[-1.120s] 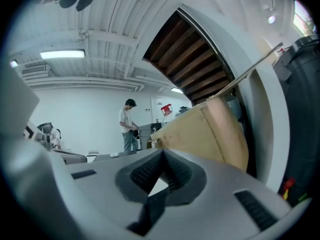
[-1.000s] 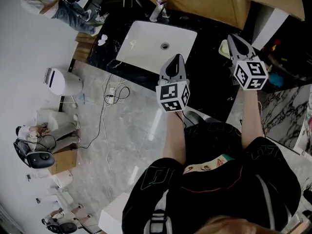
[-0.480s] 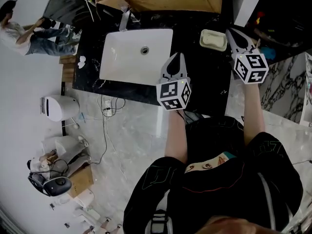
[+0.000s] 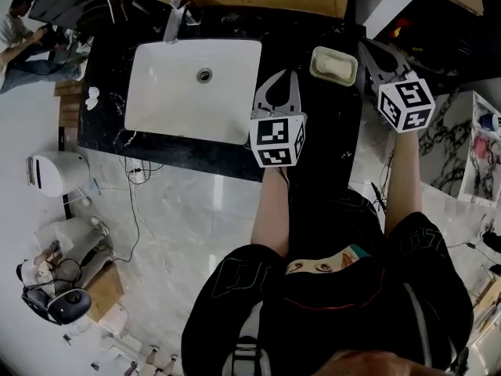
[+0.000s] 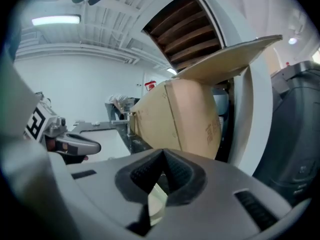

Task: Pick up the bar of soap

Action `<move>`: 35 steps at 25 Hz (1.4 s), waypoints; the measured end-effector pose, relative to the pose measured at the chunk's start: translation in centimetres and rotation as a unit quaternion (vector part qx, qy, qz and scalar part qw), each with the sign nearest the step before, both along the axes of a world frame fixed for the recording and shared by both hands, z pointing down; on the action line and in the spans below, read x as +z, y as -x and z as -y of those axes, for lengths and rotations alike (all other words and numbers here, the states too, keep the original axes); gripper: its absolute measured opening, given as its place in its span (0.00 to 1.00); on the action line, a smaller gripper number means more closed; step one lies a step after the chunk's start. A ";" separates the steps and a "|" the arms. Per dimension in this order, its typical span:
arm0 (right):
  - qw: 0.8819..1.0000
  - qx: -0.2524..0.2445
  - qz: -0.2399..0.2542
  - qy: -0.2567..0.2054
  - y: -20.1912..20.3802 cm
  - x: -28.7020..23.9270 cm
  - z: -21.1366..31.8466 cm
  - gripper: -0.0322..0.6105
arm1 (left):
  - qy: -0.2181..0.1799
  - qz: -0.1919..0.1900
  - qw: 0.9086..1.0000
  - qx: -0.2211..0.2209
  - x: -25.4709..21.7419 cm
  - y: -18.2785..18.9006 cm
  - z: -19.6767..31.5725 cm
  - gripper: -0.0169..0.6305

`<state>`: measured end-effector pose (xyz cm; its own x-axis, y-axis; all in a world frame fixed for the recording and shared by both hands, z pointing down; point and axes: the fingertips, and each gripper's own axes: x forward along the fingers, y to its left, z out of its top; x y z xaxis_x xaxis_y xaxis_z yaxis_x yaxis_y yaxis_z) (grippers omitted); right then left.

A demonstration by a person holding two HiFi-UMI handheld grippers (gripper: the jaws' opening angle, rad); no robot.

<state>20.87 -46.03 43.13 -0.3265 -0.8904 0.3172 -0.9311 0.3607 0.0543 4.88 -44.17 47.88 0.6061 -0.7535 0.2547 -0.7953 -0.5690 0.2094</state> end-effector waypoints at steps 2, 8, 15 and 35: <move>0.999 -0.030 -0.029 0.025 0.4 1.0 0.6 0.06 | 0.007 0.000 1.000 0.004 0.6 -0.2 0.2 0.04; 0.980 -0.132 -0.109 0.103 2.3 4.3 0.6 0.06 | 0.018 -0.004 1.000 0.015 1.5 -0.8 0.8 0.04; 0.946 -0.204 -0.185 0.172 4.0 7.1 0.0 0.13 | 0.023 -0.008 1.000 -0.001 2.1 0.3 1.7 0.04; 0.822 -0.297 -0.315 0.369 5.0 14.8 -1.6 0.38 | 0.033 -0.022 0.999 -0.019 3.0 1.5 2.3 0.04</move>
